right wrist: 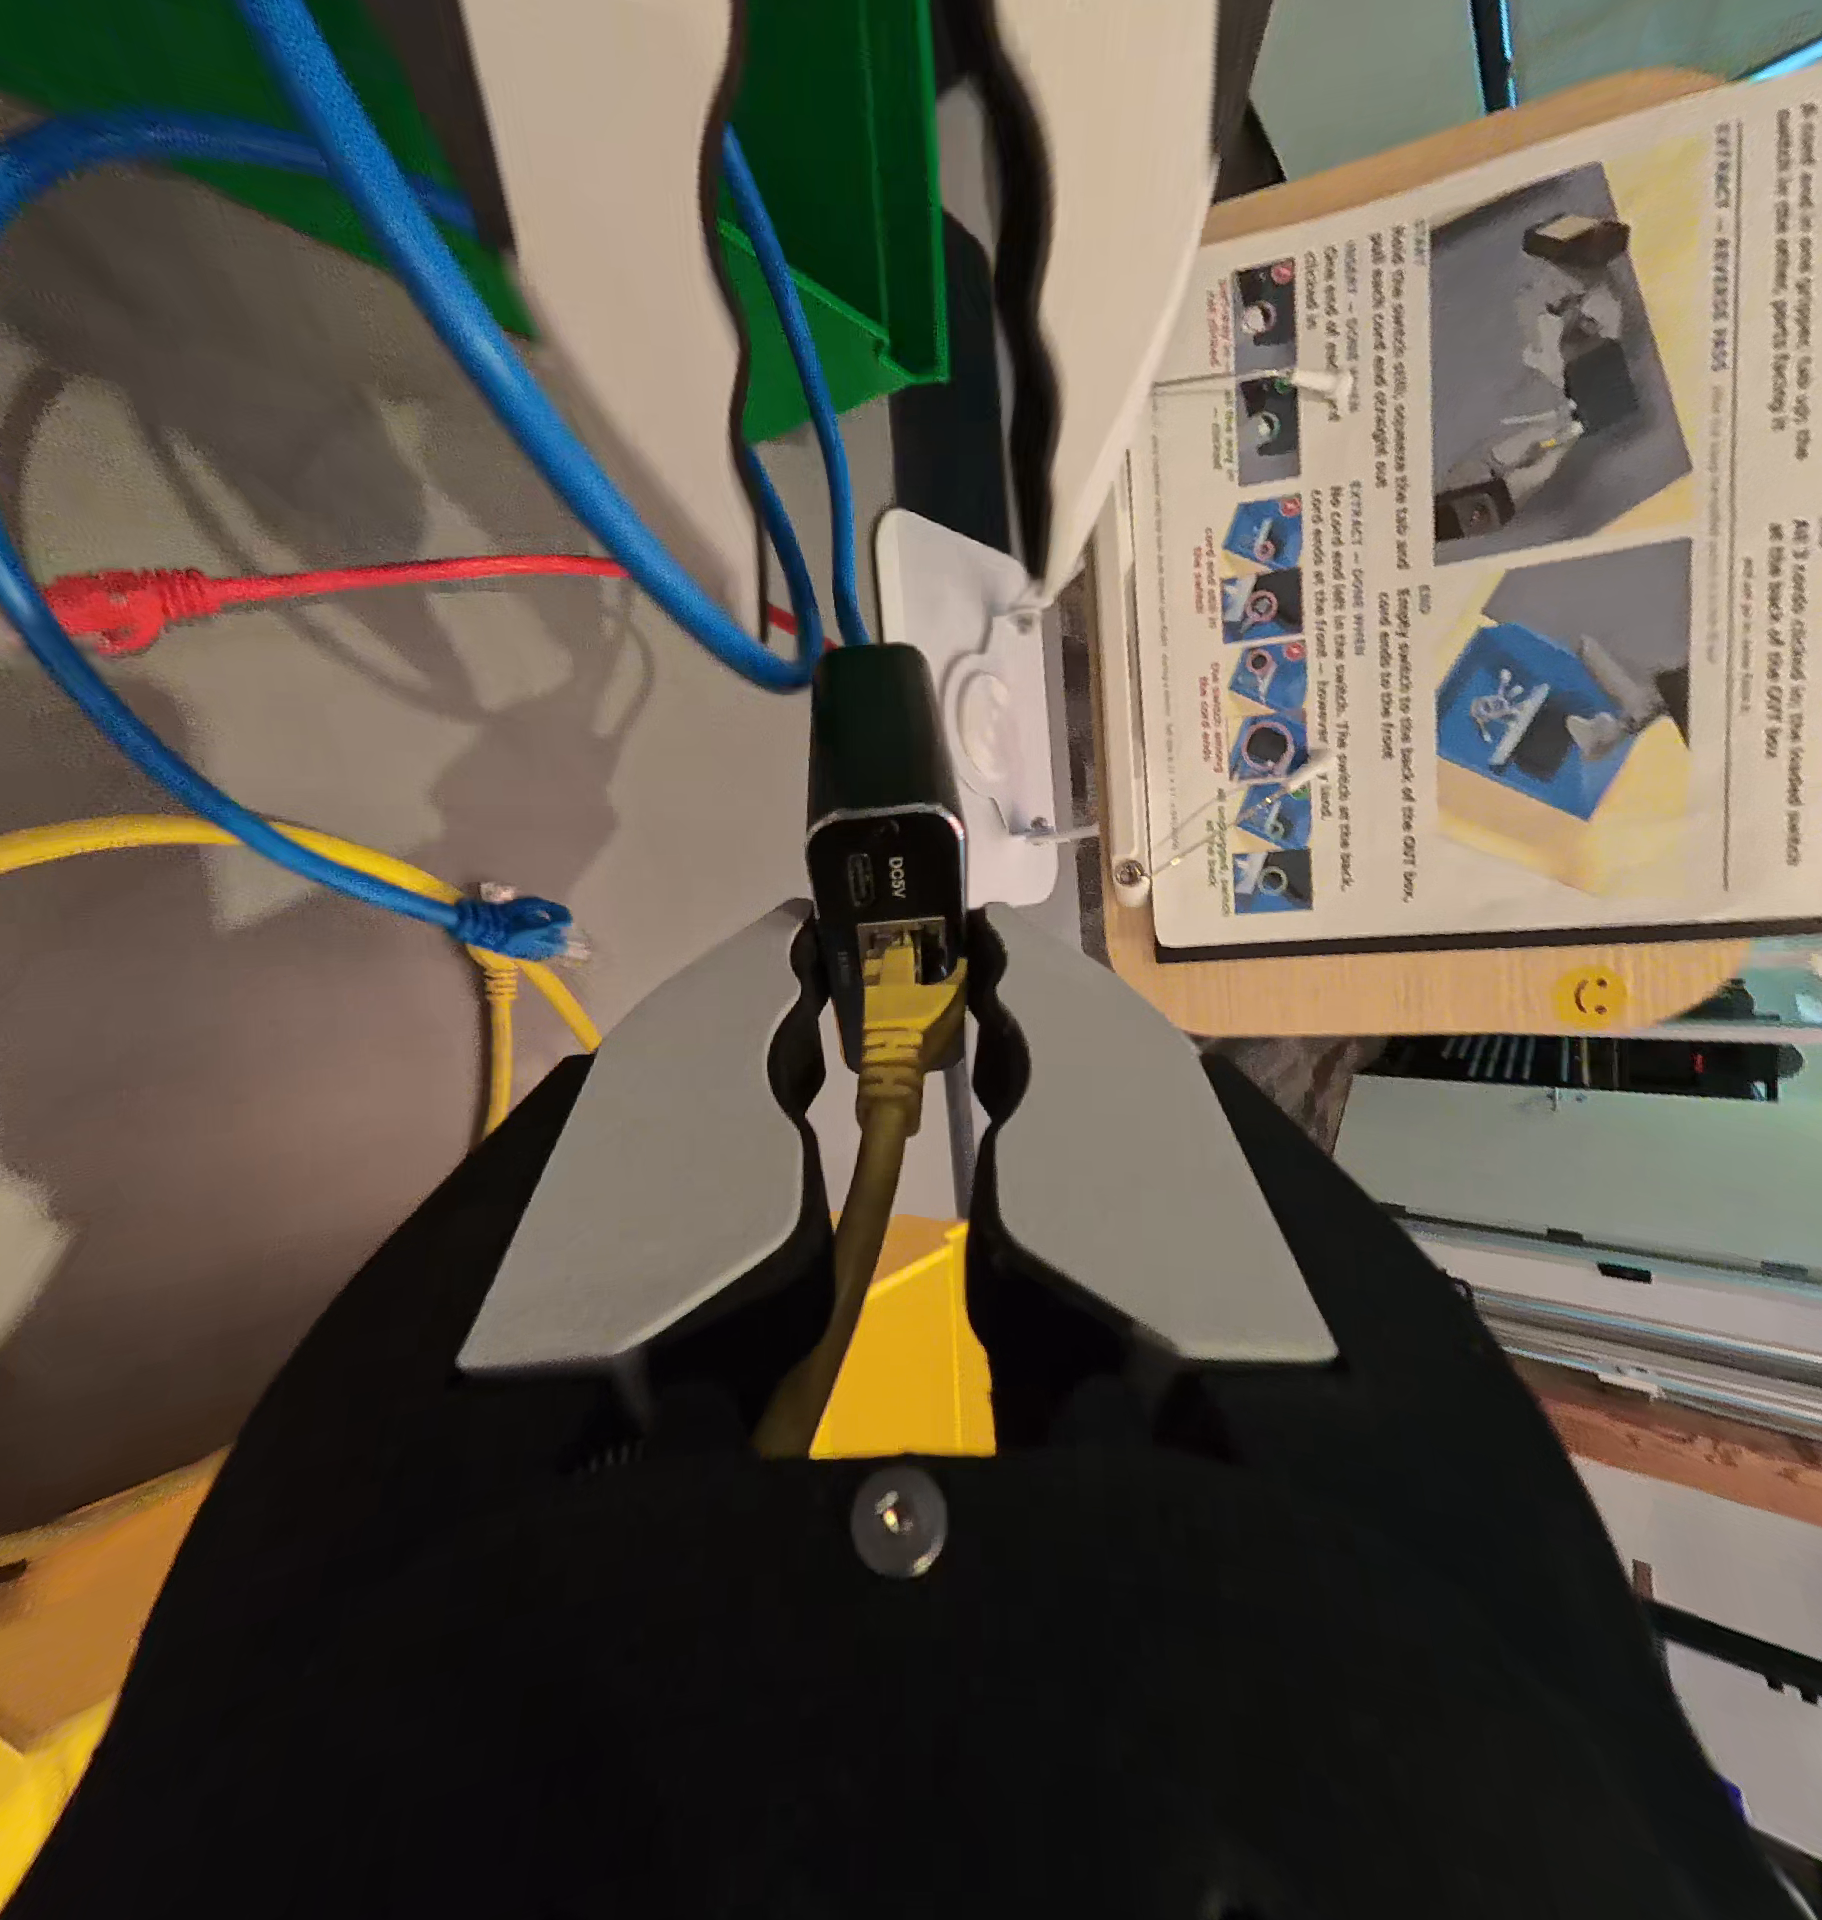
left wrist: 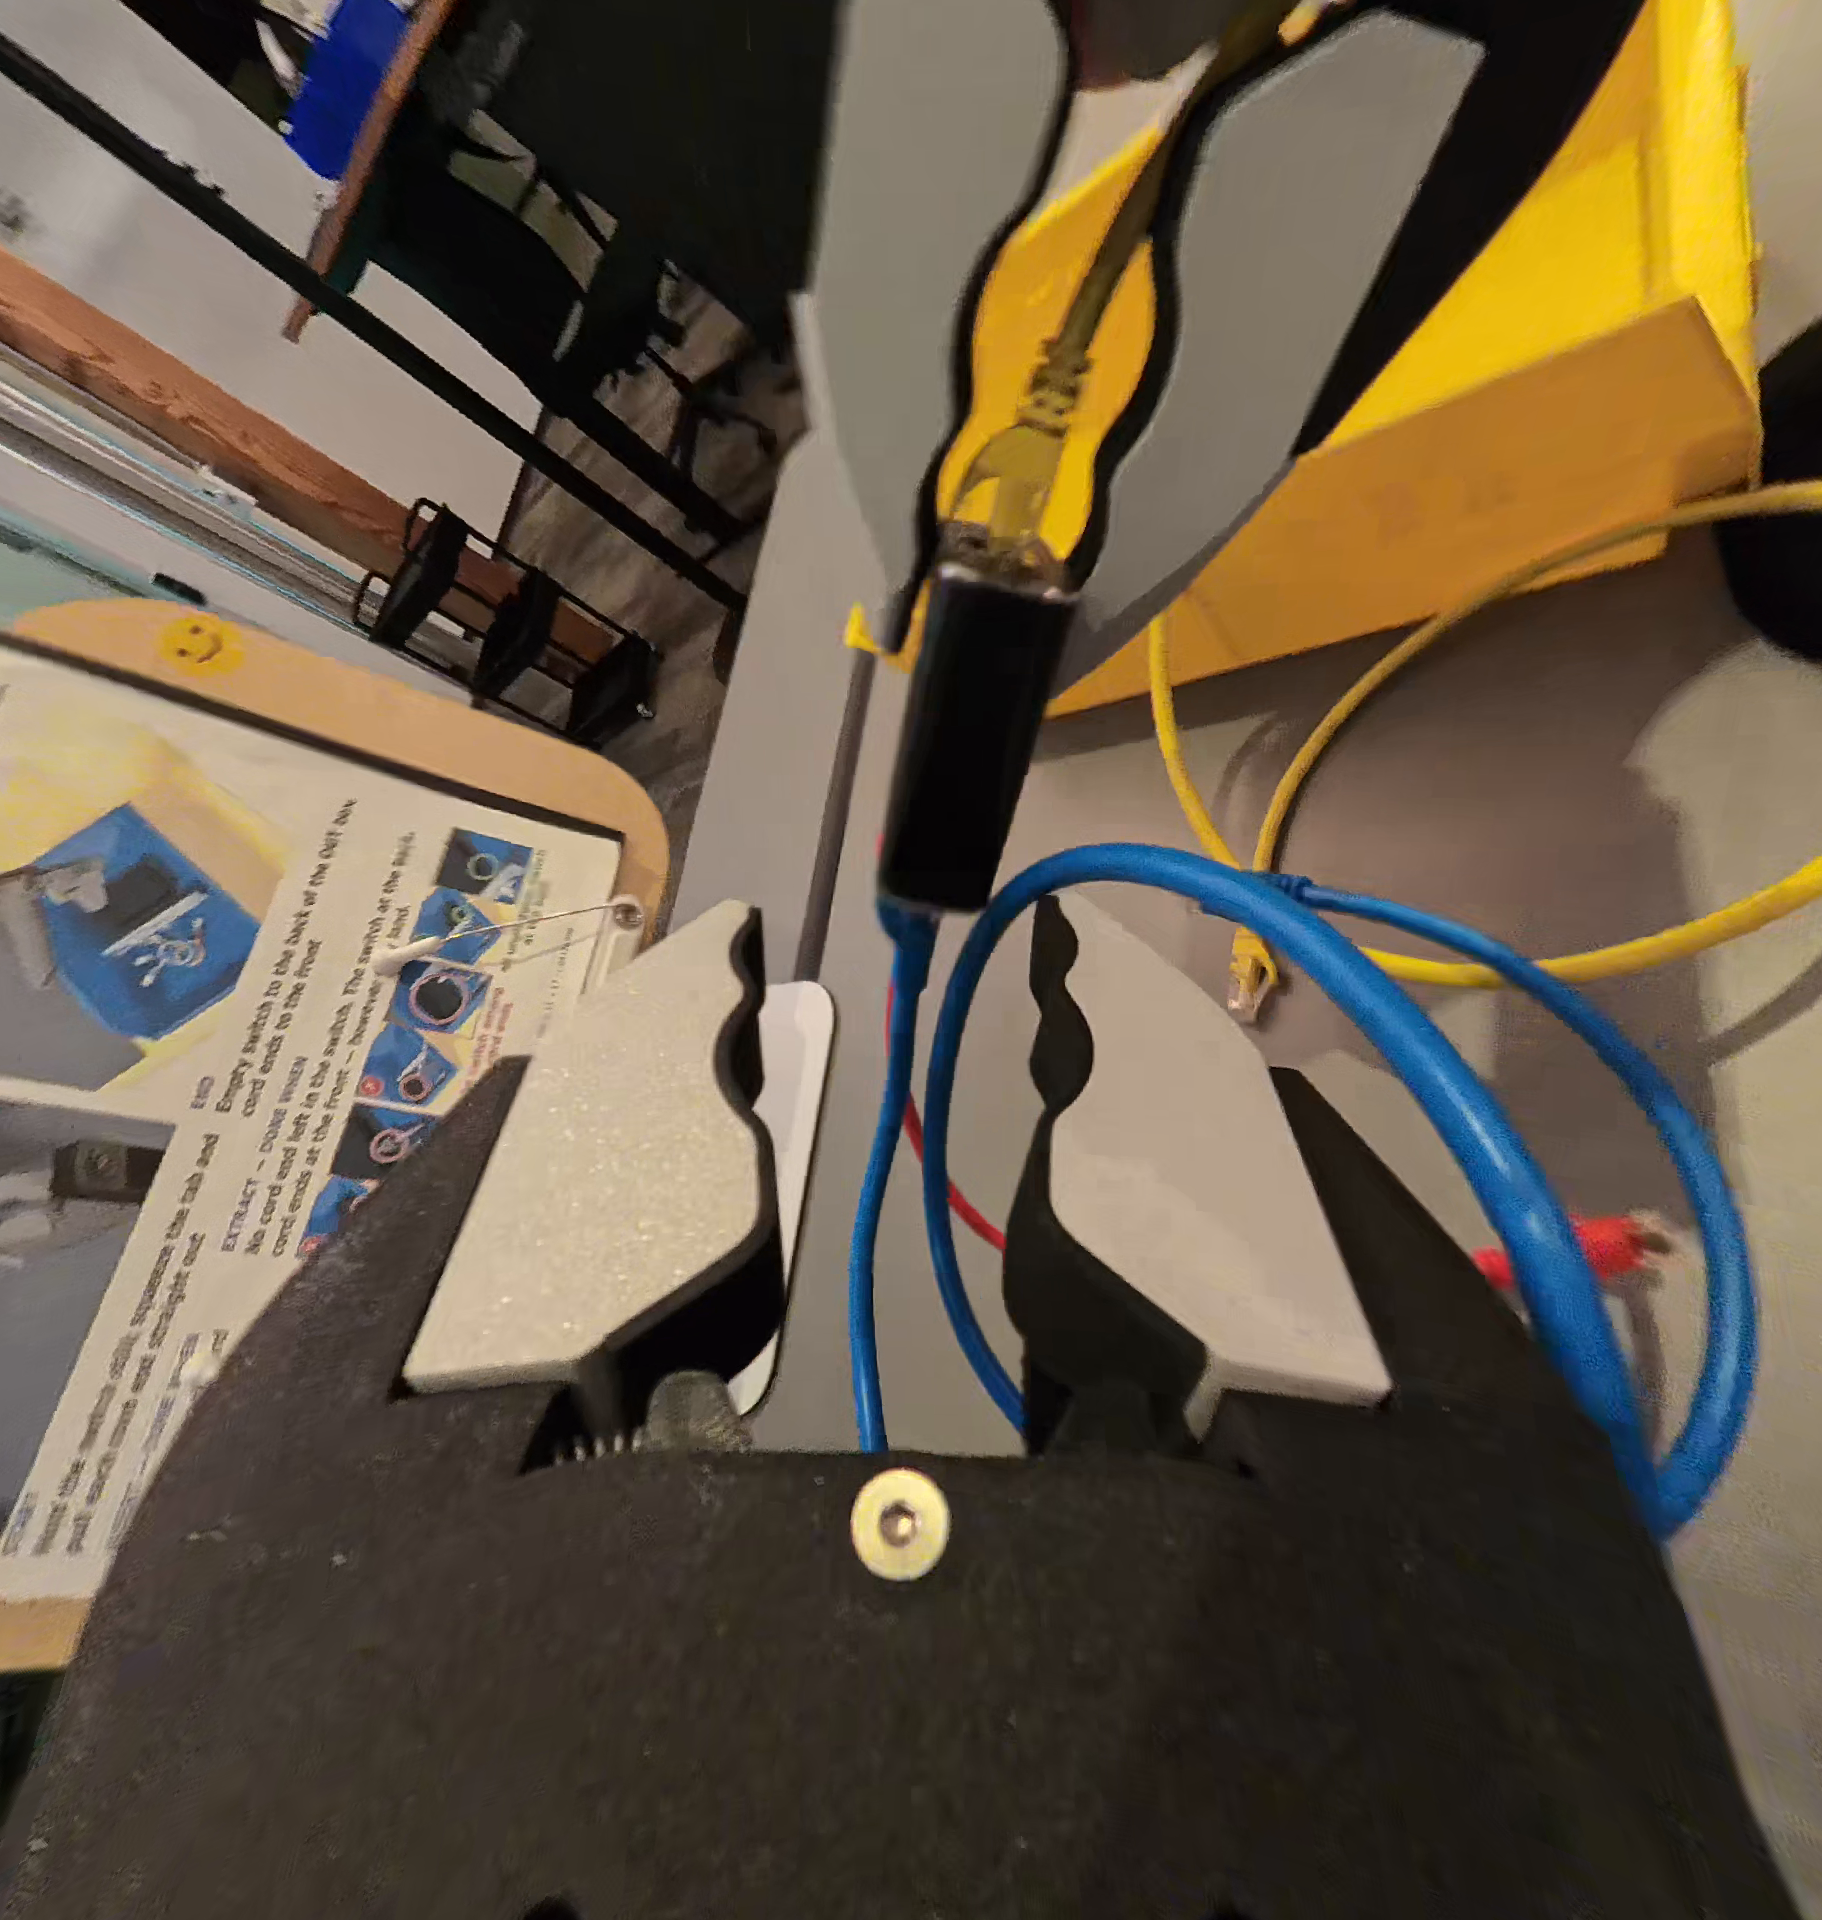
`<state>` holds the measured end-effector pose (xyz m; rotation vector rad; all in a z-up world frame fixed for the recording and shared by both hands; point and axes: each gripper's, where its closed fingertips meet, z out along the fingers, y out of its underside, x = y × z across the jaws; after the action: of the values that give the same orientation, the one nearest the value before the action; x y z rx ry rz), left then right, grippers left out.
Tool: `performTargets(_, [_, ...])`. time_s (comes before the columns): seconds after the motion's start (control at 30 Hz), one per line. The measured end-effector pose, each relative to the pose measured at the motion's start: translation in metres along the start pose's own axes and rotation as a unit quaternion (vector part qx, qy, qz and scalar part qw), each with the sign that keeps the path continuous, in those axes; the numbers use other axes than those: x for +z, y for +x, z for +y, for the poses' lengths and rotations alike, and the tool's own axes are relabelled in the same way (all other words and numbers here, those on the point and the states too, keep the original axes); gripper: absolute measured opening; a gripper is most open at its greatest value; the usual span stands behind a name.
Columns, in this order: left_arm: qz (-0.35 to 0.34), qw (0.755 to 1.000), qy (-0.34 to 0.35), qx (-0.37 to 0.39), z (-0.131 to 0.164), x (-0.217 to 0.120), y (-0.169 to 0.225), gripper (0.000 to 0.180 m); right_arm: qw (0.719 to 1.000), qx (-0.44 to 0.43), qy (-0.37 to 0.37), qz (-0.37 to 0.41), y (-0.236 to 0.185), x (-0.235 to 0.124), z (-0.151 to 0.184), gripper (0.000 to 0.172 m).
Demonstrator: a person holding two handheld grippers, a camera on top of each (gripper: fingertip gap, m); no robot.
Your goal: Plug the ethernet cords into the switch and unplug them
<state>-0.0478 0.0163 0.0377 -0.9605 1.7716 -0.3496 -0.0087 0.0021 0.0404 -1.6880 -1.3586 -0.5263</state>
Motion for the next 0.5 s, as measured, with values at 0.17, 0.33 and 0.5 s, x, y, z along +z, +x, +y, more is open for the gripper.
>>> performTargets(0.17, [-0.097, 0.993, 0.047, -0.055, -0.003, -0.057, -0.050, 0.046, 1.000, 0.004, 0.000, 0.031, 0.013, -0.014, 0.008, 0.026])
performTargets(0.33, [-0.243, 0.966, 0.001, -0.087, 0.014, -0.141, -0.094, 0.044, 0.998, 0.010, 0.004, 0.060, 0.025, -0.027, 0.010, 0.026])
performTargets(0.5, [-0.264, 0.927, -0.204, -0.173, 0.101, -0.203, -0.080, 0.032, 0.997, 0.016, -0.009, 0.074, 0.031, -0.031, 0.020, 0.026])
